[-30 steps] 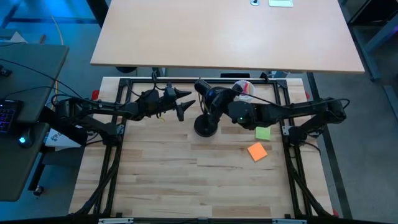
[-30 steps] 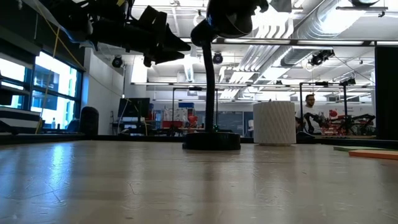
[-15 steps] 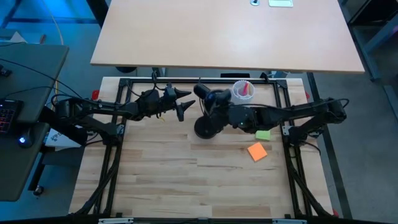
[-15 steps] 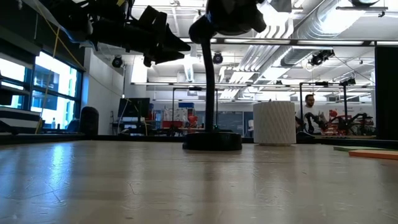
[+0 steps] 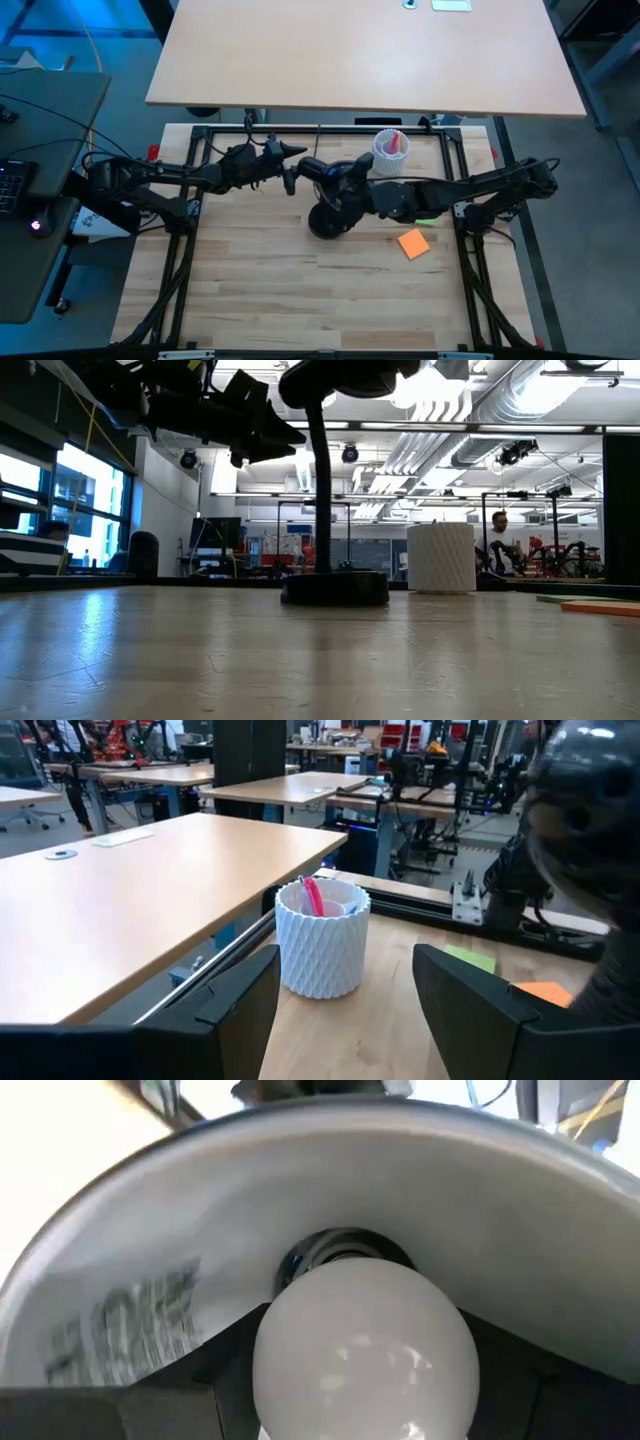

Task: Screw lightbulb
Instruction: Remove the white lightbulb from the black lamp

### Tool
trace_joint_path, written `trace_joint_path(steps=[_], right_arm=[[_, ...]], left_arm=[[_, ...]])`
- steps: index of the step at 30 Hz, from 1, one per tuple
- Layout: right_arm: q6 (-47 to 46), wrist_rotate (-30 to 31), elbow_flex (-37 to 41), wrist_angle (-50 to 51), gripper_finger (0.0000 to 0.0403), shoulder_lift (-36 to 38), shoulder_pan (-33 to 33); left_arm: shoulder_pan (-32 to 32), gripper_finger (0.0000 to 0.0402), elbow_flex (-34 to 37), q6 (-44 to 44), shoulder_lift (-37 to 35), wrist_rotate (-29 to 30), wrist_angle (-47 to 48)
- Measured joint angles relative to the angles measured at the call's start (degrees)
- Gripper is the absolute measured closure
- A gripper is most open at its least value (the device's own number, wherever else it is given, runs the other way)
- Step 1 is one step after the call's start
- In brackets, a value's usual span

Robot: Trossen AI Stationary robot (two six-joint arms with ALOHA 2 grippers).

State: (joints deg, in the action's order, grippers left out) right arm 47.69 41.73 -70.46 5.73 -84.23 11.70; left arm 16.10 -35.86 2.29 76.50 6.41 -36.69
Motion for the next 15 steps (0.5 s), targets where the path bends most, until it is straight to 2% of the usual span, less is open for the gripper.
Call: trace_joint_path(steps=[3, 9, 15], right_arm=[[-5.7, -0.3, 0.02, -0.3, 0.0161, -0.04, 0.0], [-9.31, -0.26, 0.02, -0.41, 0.0161, -0.04, -0.04], [-15.91, 0.25, 0.02, -0.43, 0.0161, -0.04, -0.04]], left_arm=[[0.0, 0.0177, 0.0, 0.0, -1.33, -0.04, 1.16], [-0.02, 0.0177, 0.0, -0.66, -6.74, -0.28, 8.18], [-2.8, 0.0177, 0.37, -7.69, -11.34, -1.32, 9.64]])
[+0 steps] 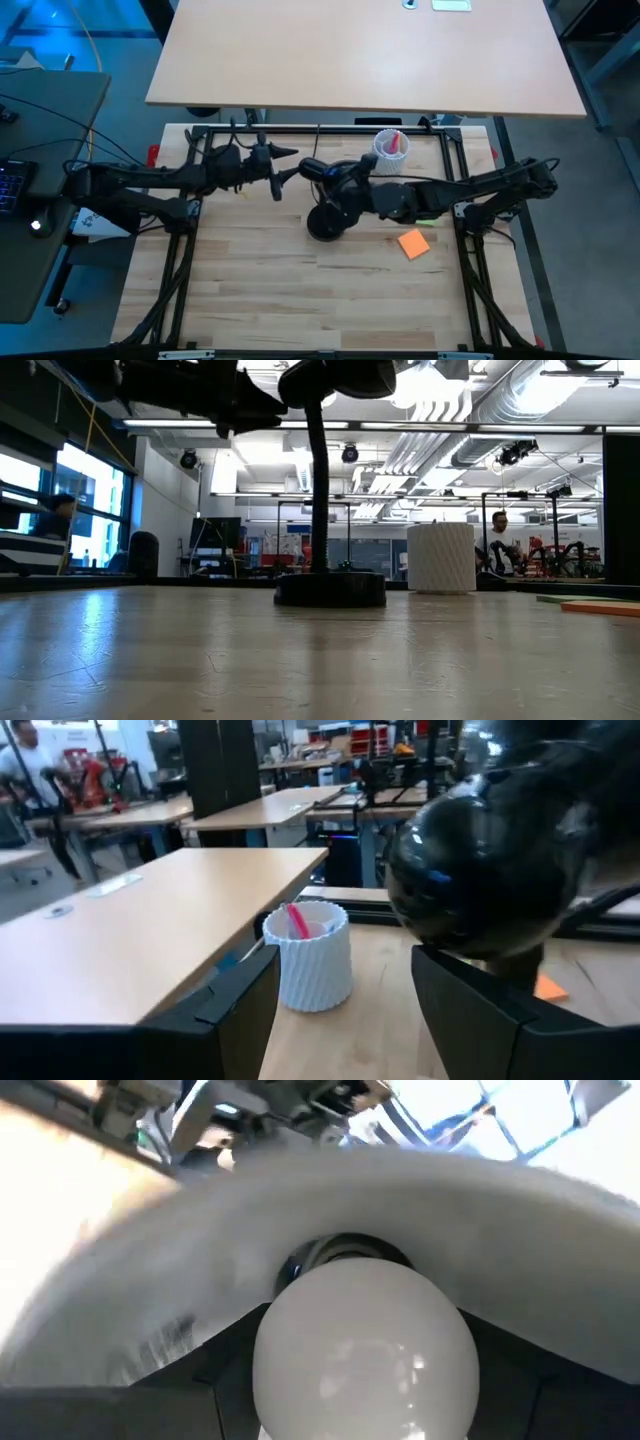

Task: Screw lightbulb
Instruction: Remove the white lightbulb from the black lamp

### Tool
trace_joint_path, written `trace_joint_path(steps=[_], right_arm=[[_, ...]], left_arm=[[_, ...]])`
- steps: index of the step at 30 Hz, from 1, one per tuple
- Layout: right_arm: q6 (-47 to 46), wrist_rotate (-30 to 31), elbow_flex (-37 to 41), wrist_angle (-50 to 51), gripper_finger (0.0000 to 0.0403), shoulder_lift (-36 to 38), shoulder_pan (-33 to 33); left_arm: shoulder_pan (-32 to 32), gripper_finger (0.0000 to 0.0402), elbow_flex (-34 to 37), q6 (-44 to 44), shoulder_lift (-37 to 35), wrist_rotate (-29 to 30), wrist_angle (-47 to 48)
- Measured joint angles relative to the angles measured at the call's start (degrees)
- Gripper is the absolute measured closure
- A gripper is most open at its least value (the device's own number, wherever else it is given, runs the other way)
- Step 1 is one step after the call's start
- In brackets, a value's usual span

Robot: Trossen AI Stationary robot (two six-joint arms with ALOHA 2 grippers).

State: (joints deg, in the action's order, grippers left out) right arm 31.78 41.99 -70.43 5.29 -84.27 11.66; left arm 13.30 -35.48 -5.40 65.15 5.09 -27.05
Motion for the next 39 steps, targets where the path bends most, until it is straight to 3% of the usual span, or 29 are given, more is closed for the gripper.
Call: trace_joint_path(steps=[7, 13, 18, 24, 34, 36, 39], right_arm=[[-8.89, 7.78, 0.11, 0.69, 0.0161, -0.07, 0.07], [-14.1, 7.36, 0.11, 0.33, 0.0161, -0.07, 0.13], [-13.29, 5.29, 0.09, 0.49, 0.0161, -0.07, 0.0], [5.22, 5.02, 0.09, 1.29, 0.0161, -0.09, -0.39], [52.83, 7.54, -0.17, 5.33, 0.0161, -0.04, -1.03], [57.09, 7.56, -0.17, 5.27, 0.0161, -0.04, -1.06], [55.75, 7.98, -0.11, 4.05, 0.0161, -0.11, -1.05]], left_arm=[[-5.43, 0.0177, 0.04, 1.57, -0.02, 4.09, -0.67], [-7.54, 0.0177, 0.07, 3.31, 3.46, 7.06, -8.05], [-5.32, 0.0177, 0.07, 3.26, 7.58, 7.04, -16.12], [-2.82, 0.0177, 0.09, 6.73, 8.36, 5.91, -17.01], [-1.57, 0.0177, -0.03, 10.01, 8.02, 3.86, -19.74], [-1.57, 0.0177, -0.02, 10.05, 8.03, 3.75, -19.65], [-1.57, 0.0177, -0.02, 10.03, 8.03, 3.54, -19.55]])
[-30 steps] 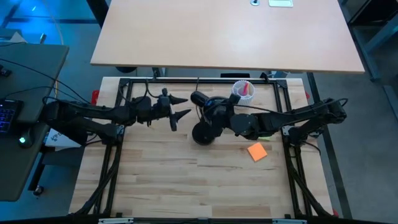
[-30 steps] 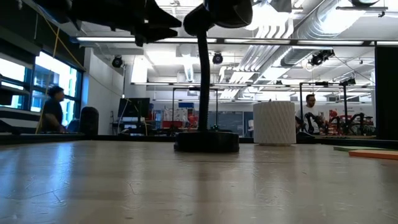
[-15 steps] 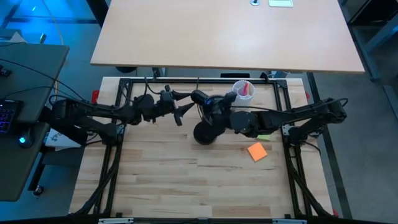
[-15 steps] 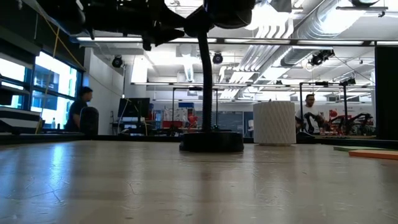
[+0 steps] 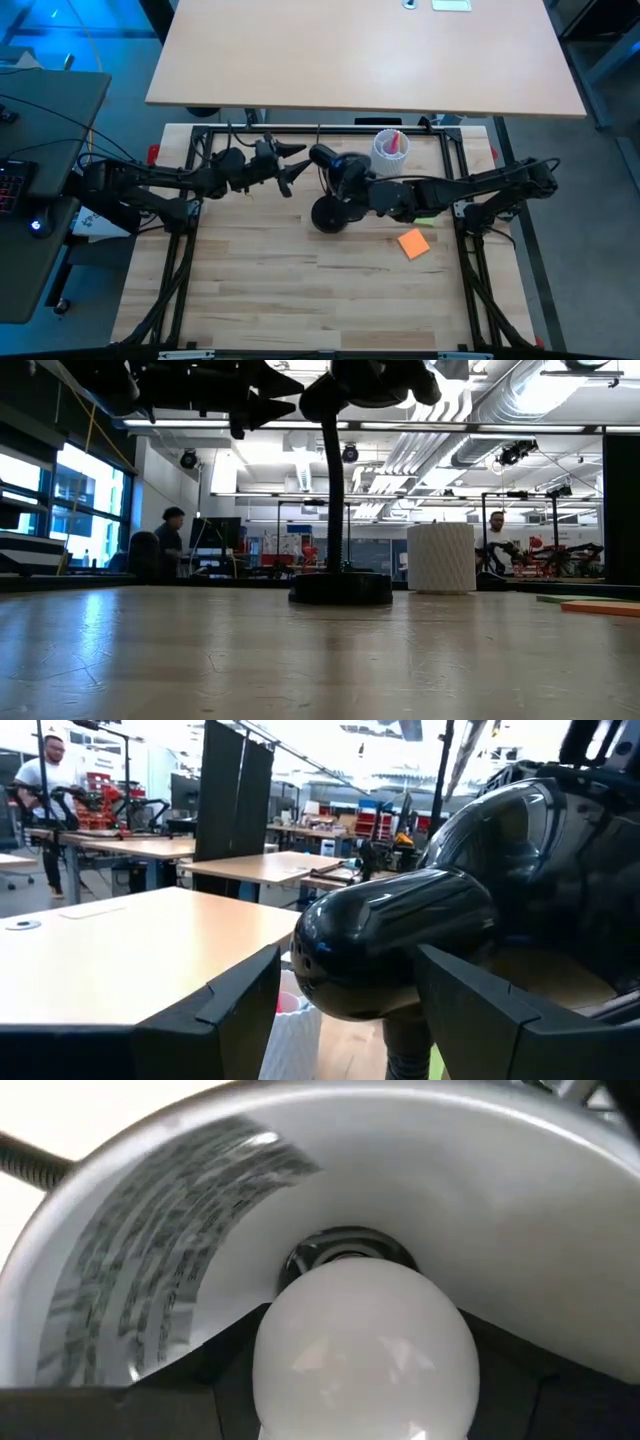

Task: Screw lightbulb
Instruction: Remove the white lightbulb from the black lamp

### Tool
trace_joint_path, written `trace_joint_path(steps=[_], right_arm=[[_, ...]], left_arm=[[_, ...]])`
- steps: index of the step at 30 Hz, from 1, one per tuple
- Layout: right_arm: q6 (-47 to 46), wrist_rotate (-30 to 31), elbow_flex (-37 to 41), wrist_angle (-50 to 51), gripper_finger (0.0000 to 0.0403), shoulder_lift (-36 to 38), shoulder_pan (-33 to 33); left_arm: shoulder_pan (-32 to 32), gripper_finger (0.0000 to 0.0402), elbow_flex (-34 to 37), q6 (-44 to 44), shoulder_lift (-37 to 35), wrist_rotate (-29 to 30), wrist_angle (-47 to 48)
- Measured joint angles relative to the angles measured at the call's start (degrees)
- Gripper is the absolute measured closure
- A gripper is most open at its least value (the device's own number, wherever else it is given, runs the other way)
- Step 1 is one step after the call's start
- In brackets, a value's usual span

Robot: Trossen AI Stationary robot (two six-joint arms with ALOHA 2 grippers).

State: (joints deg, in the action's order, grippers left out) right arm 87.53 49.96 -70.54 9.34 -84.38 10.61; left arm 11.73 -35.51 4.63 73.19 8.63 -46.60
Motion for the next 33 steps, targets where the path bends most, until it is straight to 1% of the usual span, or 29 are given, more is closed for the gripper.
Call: trace_joint_path(steps=[5, 11, 13, 20, 23, 27, 33], right_arm=[[-9.07, 0.36, 0.02, 0.32, 0.0153, -0.02, -0.02], [-15.44, -0.91, 0.15, 0.74, 0.0097, -0.04, 0.65], [-16.97, -0.93, 0.15, 0.68, 0.0086, -0.04, 1.52], [-24.66, -0.31, 0.15, 0.41, 0.0081, 0.07, 5.32], [-31.98, 3.09, 0.15, 1.41, 0.0081, 0.07, 6.81], [-46.94, 9.77, 0.15, 3.01, 0.008, 0.28, 9.44], [-66.37, 9.68, 0.15, 6.28, 0.008, 2.66, 12.5]], left_arm=[[-0.02, 0.0177, 0.0, -0.1, 0.0, -0.23, 0.38], [-0.04, 0.0177, 0.0, -0.18, 0.0, -0.42, 0.98], [-0.04, 0.0177, 0.0, -0.17, 0.0, -0.42, 1.65], [-0.06, 0.0177, 0.0, -0.17, 0.02, -0.59, 2.14], [-0.07, 0.0177, 0.0, -0.16, 0.02, -0.57, 2.22], [-0.07, 0.0177, 0.0, -0.16, 0.02, -0.57, 2.31], [-0.07, 0.0177, 0.0, -0.16, 0.02, -0.55, 2.35]])
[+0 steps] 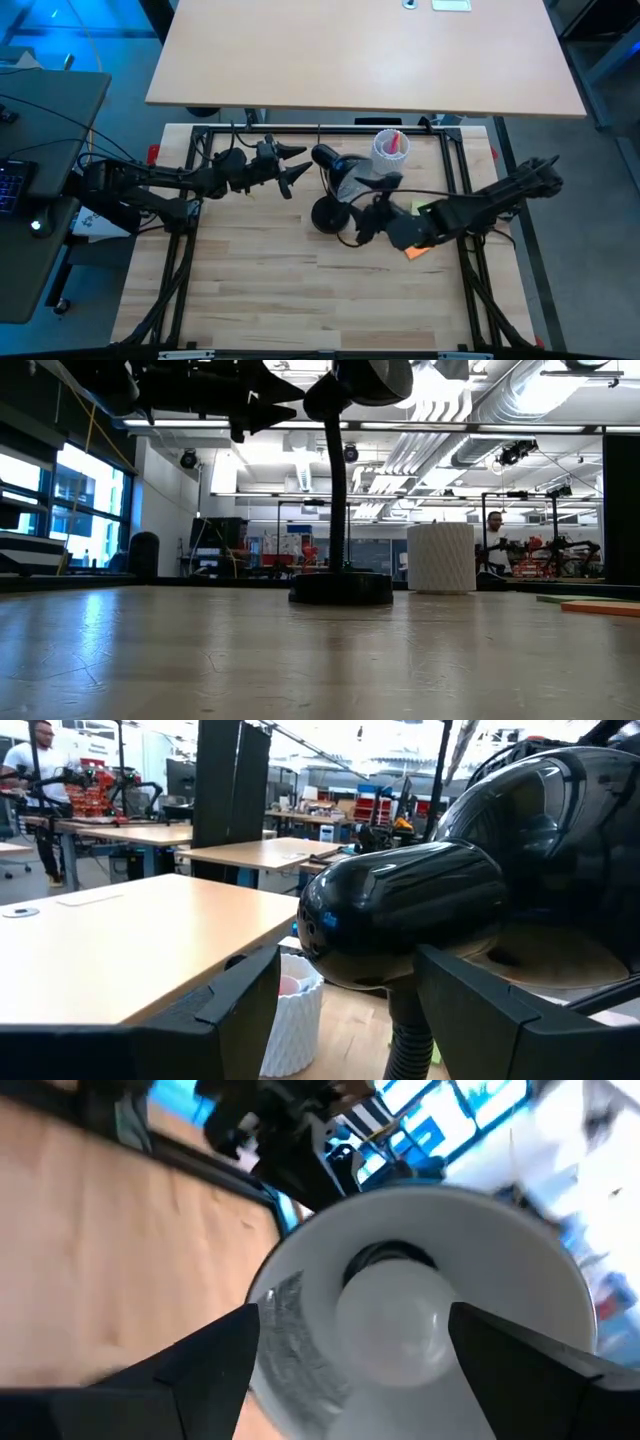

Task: Screw lightbulb
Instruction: Remove the white lightbulb from the black lamp

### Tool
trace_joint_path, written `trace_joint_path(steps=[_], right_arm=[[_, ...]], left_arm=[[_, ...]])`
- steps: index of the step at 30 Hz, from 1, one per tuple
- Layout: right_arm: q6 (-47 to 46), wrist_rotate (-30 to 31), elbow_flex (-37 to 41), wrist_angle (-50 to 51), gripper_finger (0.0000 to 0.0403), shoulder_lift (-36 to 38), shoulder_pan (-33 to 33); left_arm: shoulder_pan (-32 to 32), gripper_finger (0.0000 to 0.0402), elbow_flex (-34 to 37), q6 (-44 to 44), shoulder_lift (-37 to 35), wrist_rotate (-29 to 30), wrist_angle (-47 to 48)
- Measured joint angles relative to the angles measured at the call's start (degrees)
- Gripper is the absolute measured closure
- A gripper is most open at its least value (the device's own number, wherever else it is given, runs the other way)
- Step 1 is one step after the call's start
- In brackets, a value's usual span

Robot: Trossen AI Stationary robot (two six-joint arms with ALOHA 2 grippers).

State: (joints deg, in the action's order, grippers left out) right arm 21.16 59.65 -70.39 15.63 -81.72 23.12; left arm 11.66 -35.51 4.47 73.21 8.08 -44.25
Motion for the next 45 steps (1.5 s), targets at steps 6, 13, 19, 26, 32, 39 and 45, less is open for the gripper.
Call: trace_joint_path(steps=[6, 13, 19, 26, 32, 39, 45], right_arm=[[-30.97, -3.55, -0.02, 7.13, 0.008, 0.82, -2.44], [-46.71, -4.89, 0.0, 8.42, 0.008, 0.74, -7.44], [-42.28, -8.96, 0.0, 2.84, 0.008, 0.82, -9.43], [-38.01, -11.41, -0.02, 0.01, 0.009, 0.82, -11.9], [-29.93, -12.8, -0.02, 0.1, 0.0151, 0.82, -12.59], [-7.51, -11.99, -0.02, 0.02, 0.0179, 0.82, -12.23], [17.89, -9.23, -0.02, 0.33, 0.0179, 0.8, -10.72]], left_arm=[[0.0, 0.0177, 0.0, 0.06, 0.0, 0.02, -0.05], [-0.09, 0.0177, 0.02, 0.46, 0.0, 0.0, 0.27], [-0.09, 0.0177, 0.02, 0.44, 0.0, 0.0, 0.45], [-0.09, 0.0177, 0.02, 0.57, 0.01, -0.01, 1.55], [-0.09, 0.0177, 0.04, 0.85, 0.02, 0.0, 1.6], [-0.09, 0.0177, 0.04, 0.87, 0.02, 0.0, 2.04], [-0.09, 0.0177, 0.04, 1.04, 0.02, 0.0, 2.01]])
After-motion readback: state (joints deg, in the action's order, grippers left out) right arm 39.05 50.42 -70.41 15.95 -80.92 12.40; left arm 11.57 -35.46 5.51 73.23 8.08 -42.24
